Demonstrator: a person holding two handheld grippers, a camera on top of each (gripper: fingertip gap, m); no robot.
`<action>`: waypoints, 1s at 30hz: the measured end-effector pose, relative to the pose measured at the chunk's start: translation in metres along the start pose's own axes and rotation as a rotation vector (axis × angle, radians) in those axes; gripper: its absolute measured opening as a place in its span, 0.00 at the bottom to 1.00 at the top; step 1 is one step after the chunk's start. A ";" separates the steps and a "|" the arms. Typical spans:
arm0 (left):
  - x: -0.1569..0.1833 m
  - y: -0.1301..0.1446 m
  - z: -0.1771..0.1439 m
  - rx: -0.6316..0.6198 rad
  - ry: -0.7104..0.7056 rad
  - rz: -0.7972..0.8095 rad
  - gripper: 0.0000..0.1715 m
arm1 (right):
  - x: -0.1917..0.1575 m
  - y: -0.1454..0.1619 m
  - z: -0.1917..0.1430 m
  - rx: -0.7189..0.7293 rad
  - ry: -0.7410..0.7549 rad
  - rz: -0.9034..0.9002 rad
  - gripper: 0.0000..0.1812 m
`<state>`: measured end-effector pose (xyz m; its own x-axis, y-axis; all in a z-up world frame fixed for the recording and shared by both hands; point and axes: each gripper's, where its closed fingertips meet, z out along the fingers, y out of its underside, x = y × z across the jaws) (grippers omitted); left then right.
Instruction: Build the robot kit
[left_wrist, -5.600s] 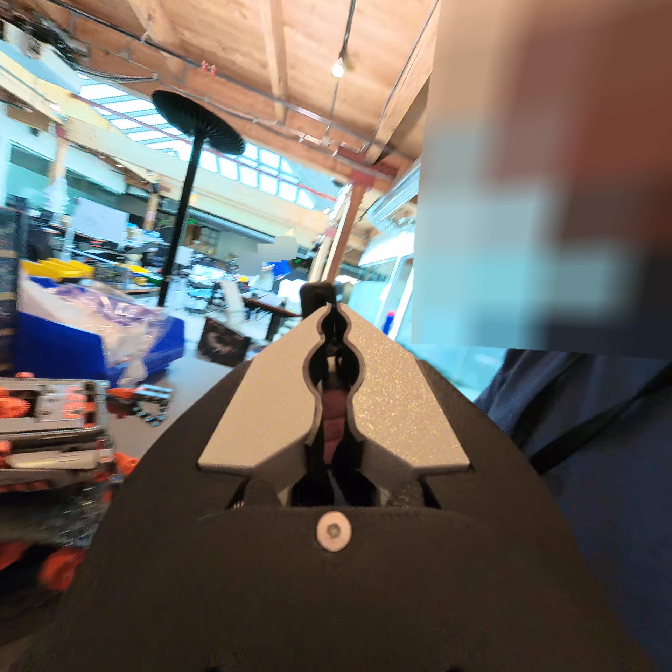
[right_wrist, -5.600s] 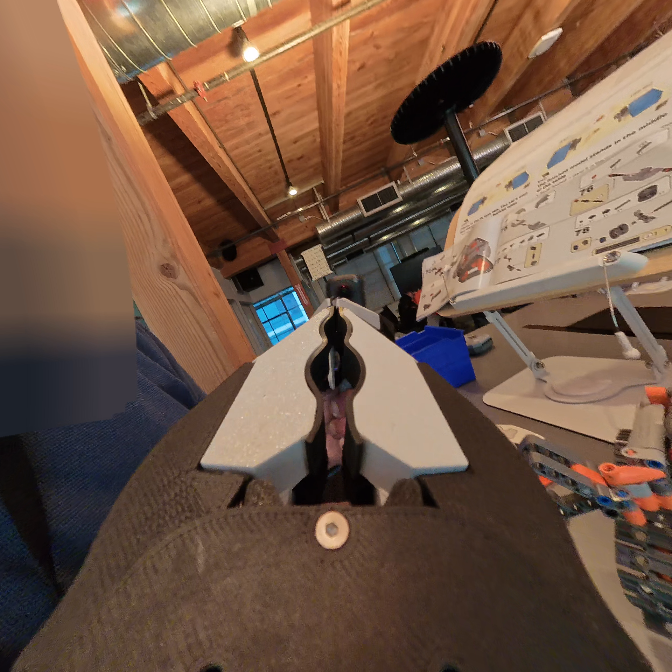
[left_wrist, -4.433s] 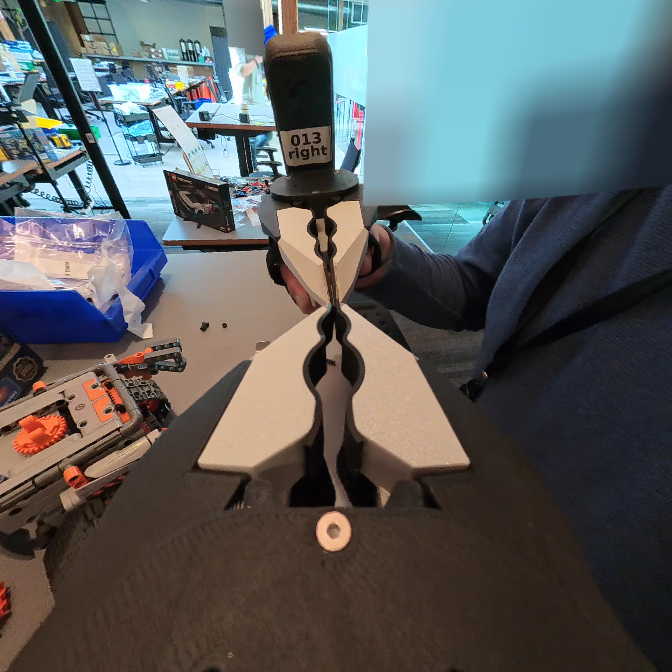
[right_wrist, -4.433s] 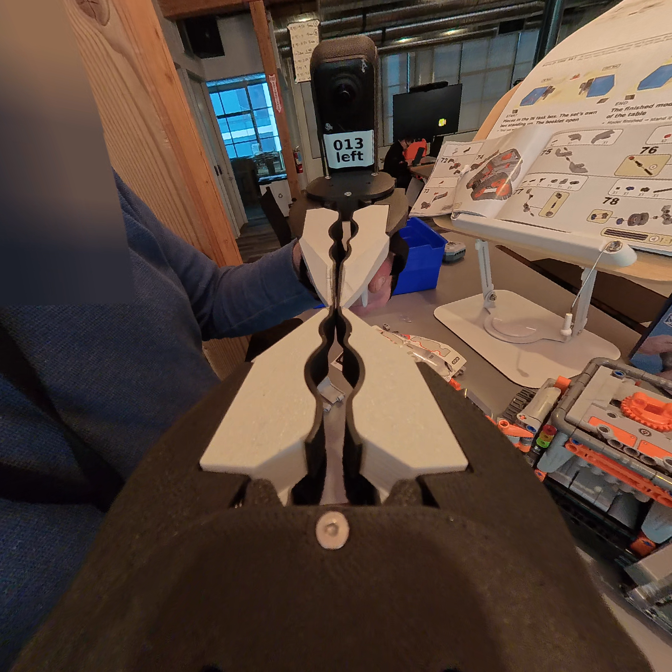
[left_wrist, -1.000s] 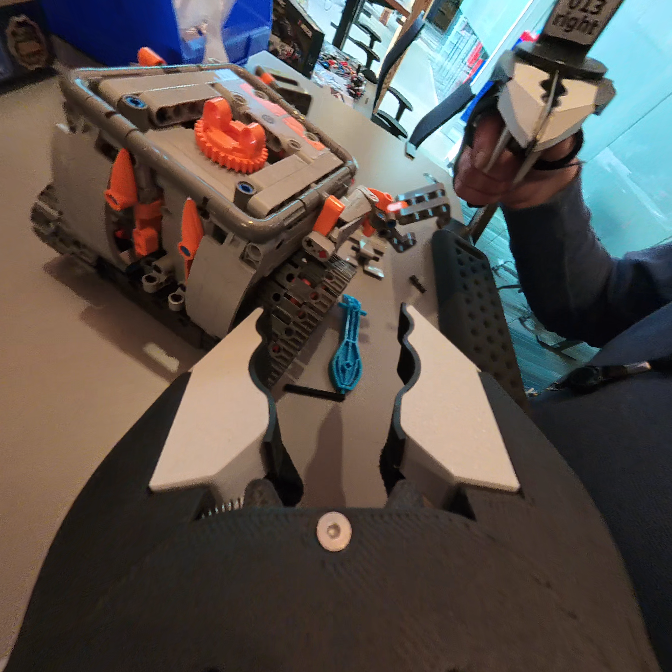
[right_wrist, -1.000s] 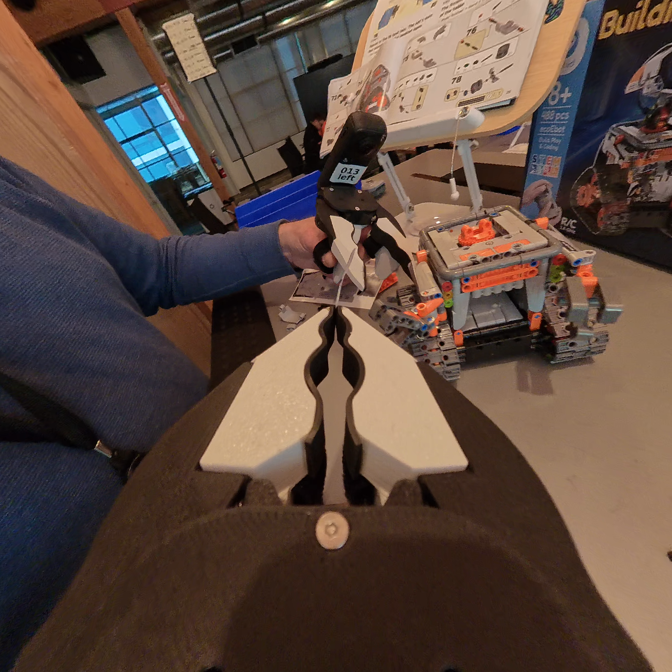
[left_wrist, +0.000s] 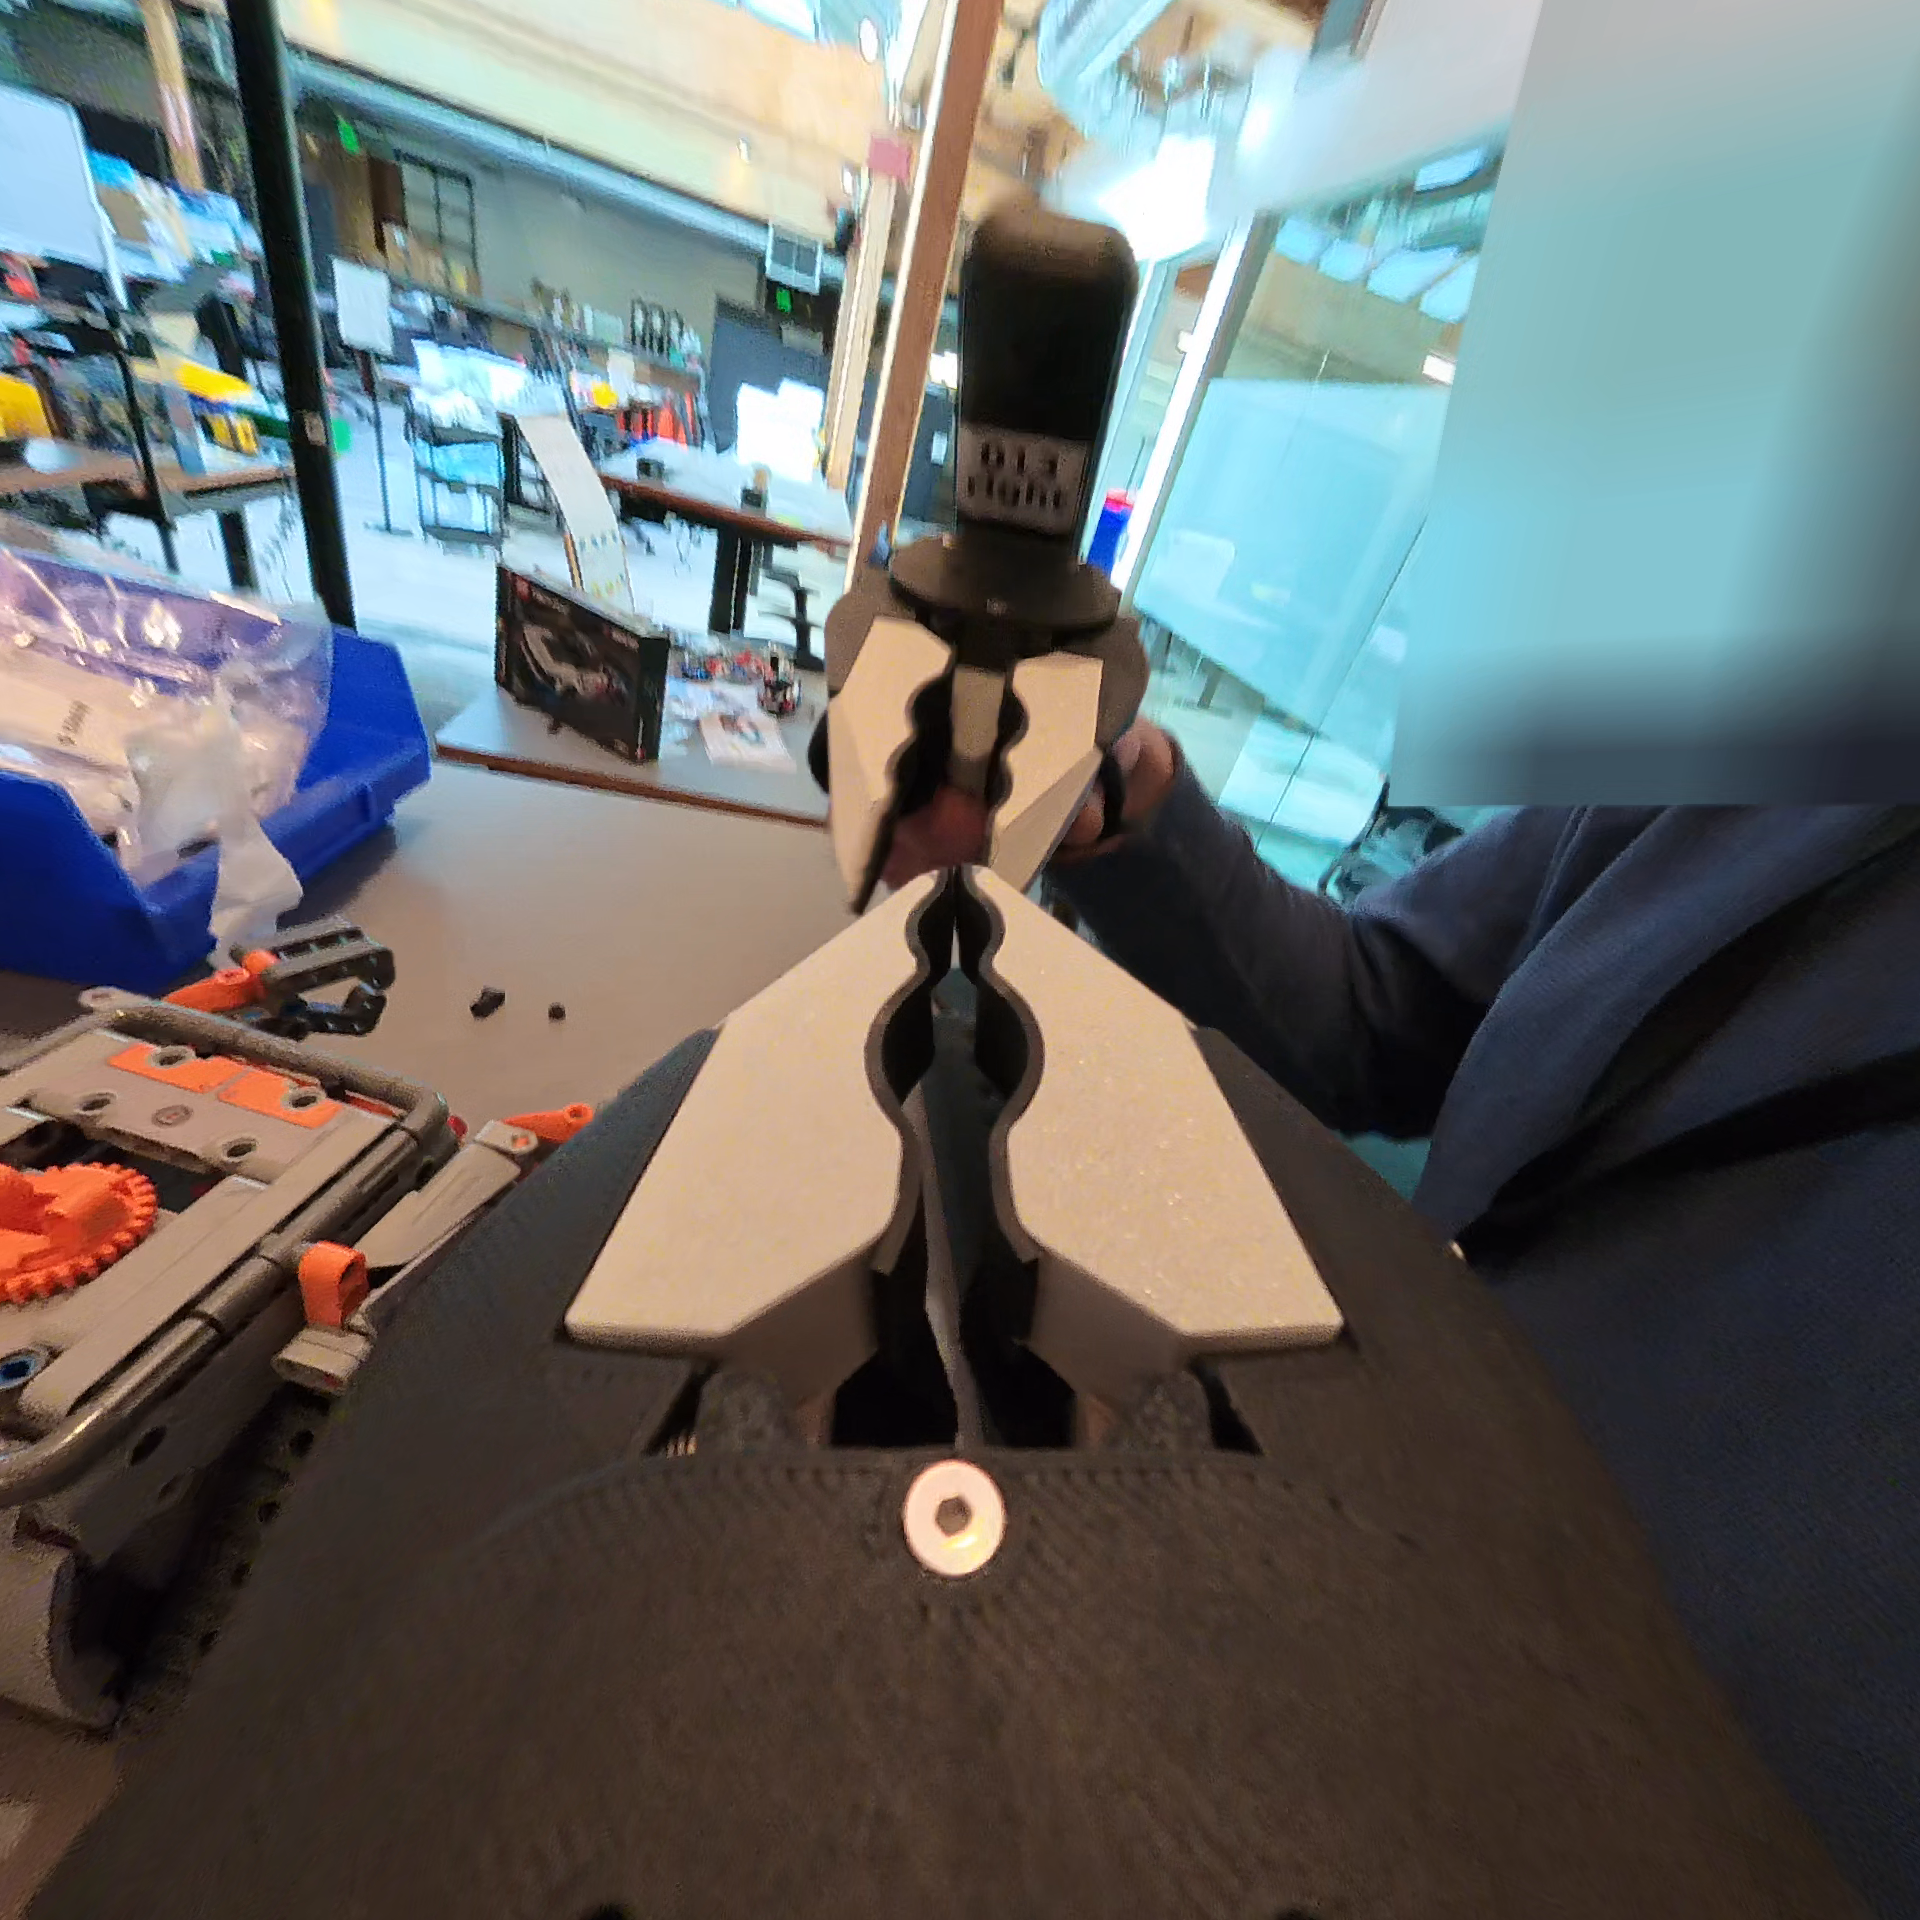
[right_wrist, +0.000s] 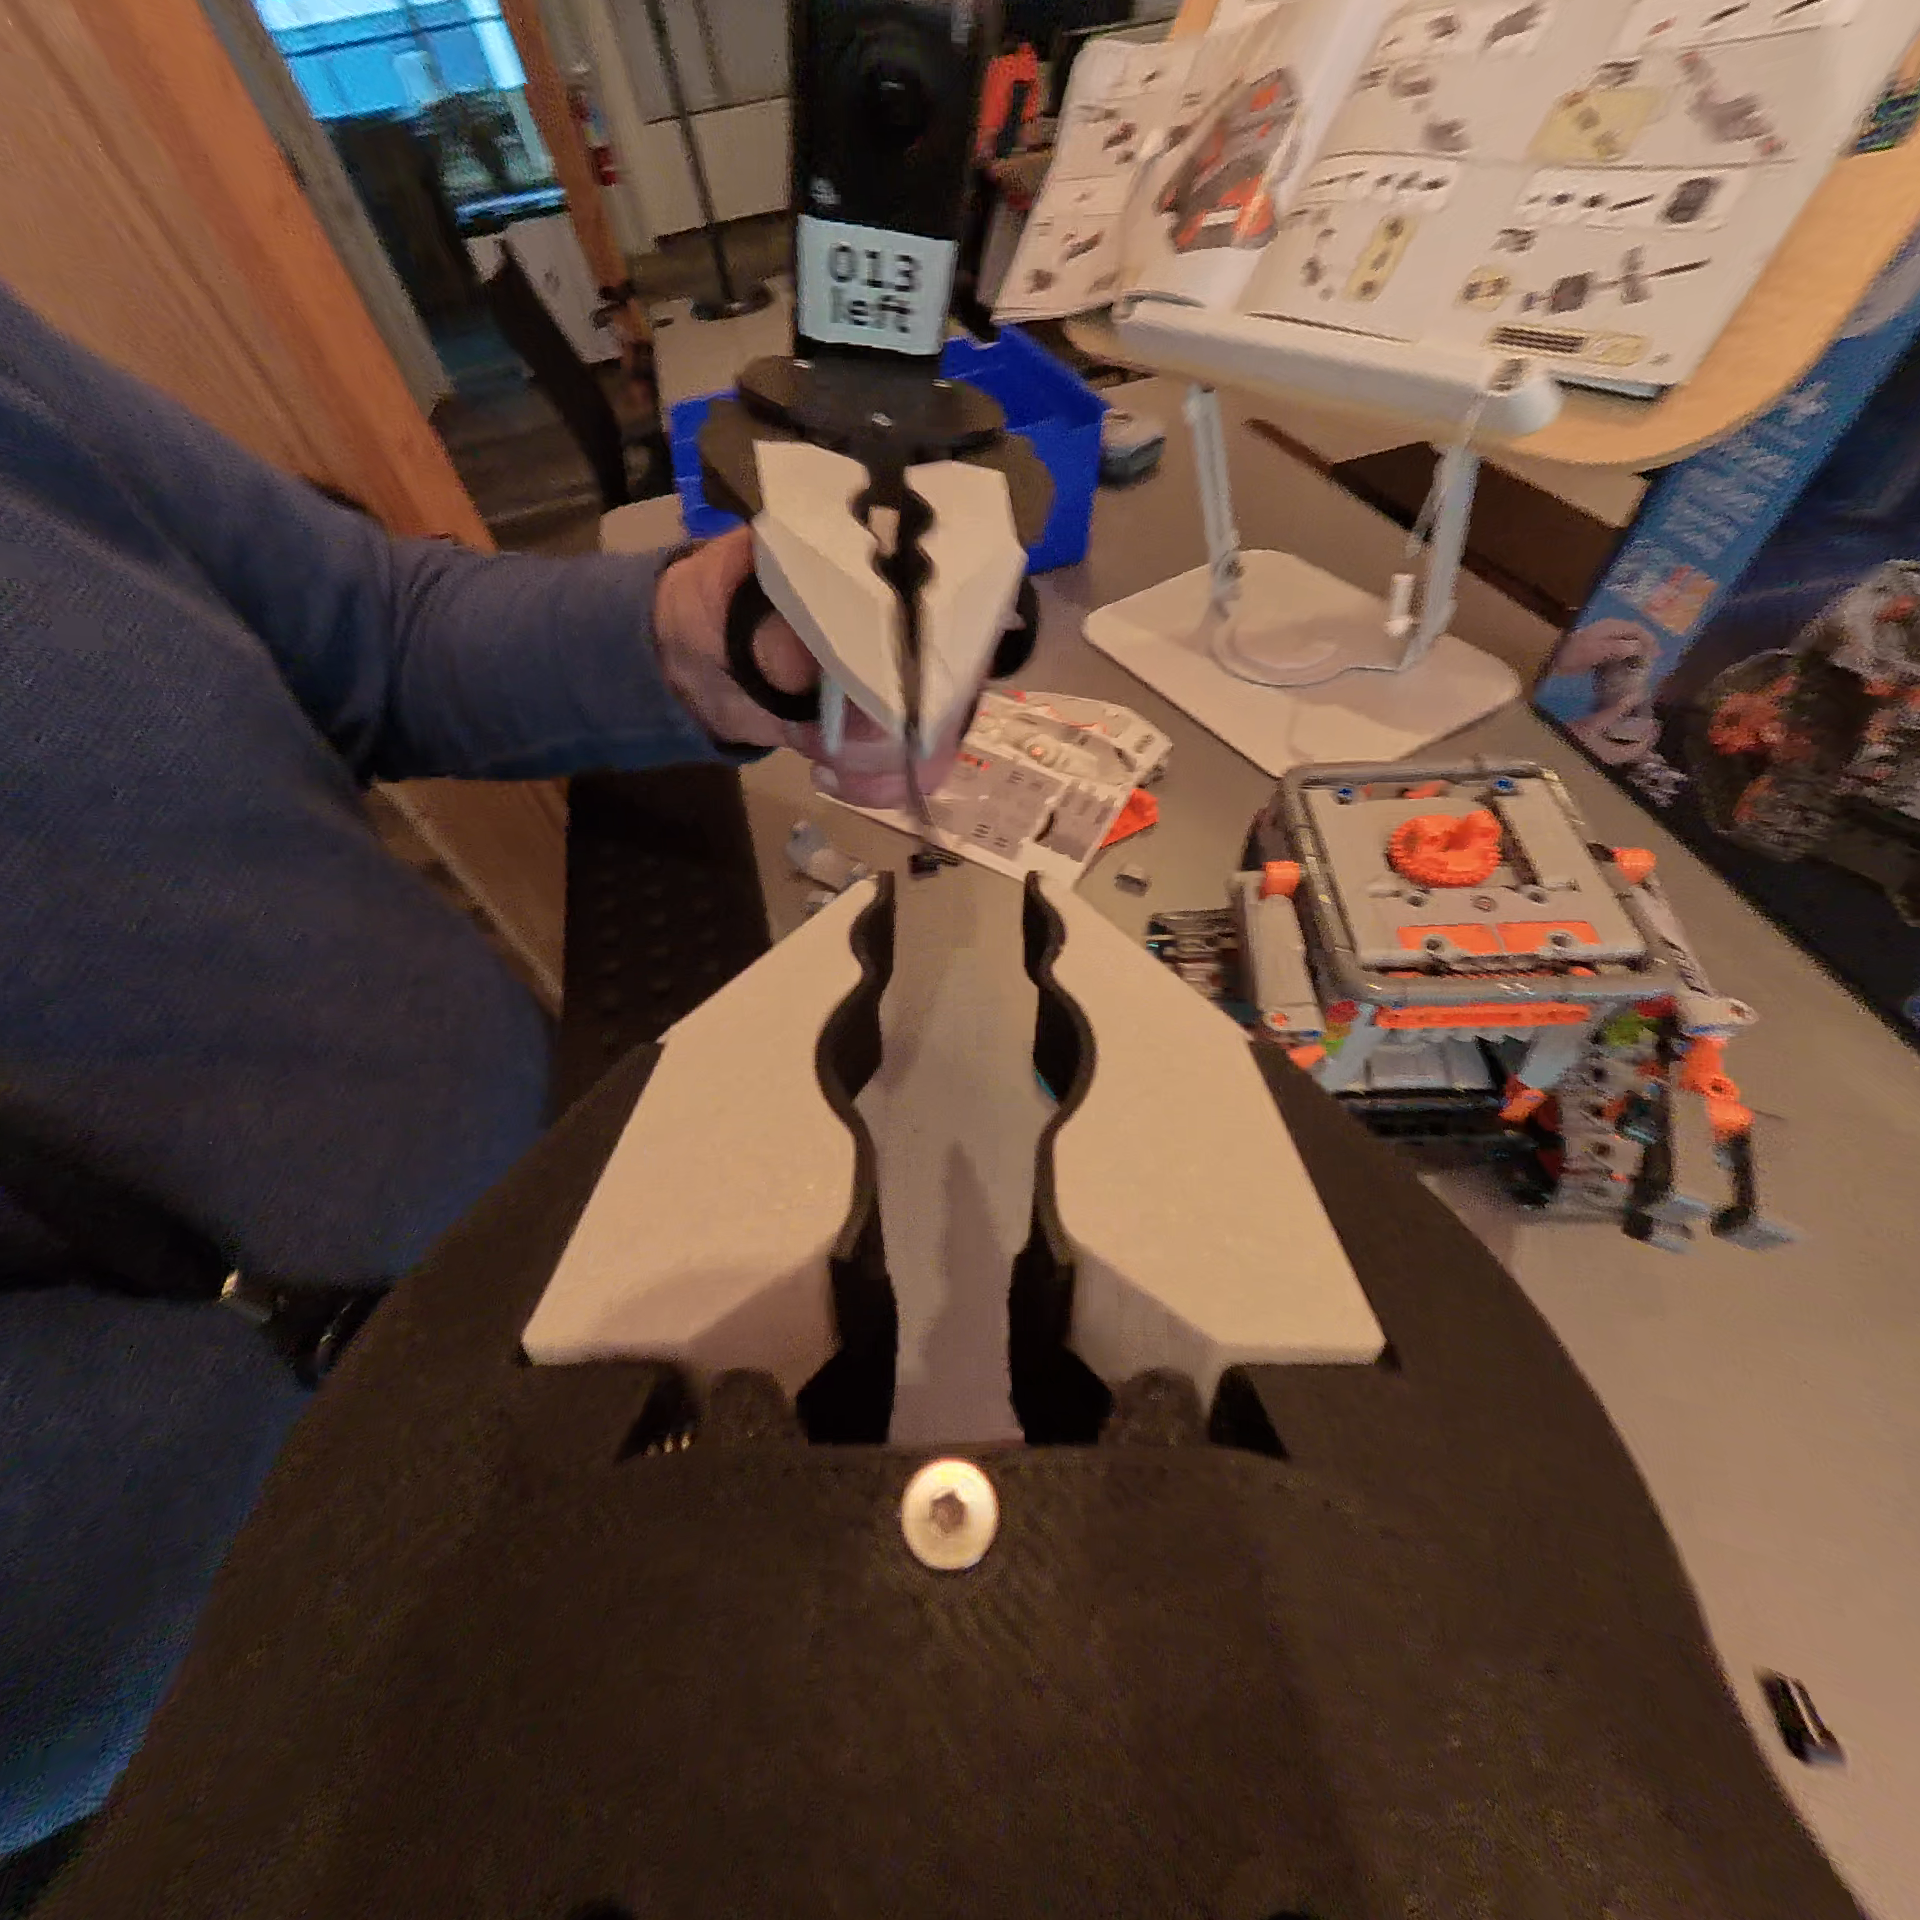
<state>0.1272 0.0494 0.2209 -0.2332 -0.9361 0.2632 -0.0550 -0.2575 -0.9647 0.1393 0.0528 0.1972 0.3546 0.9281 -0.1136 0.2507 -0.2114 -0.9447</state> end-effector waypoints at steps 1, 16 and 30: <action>0.000 -0.008 -0.005 0.044 0.005 -0.007 0.00 | 0.004 -0.001 -0.003 0.022 0.031 0.005 0.14; -0.017 -0.017 -0.009 0.228 0.069 -0.197 0.00 | 0.005 -0.026 0.011 0.320 -0.016 0.145 0.00; -0.074 0.007 -0.030 0.073 -0.190 -0.058 0.14 | 0.053 0.007 0.023 0.105 -0.020 0.335 0.00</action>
<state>0.1149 0.1237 0.1943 -0.0444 -0.9458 0.3216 0.0095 -0.3223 -0.9466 0.1393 0.1078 0.1776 0.3838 0.8185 -0.4276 0.0290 -0.4735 -0.8803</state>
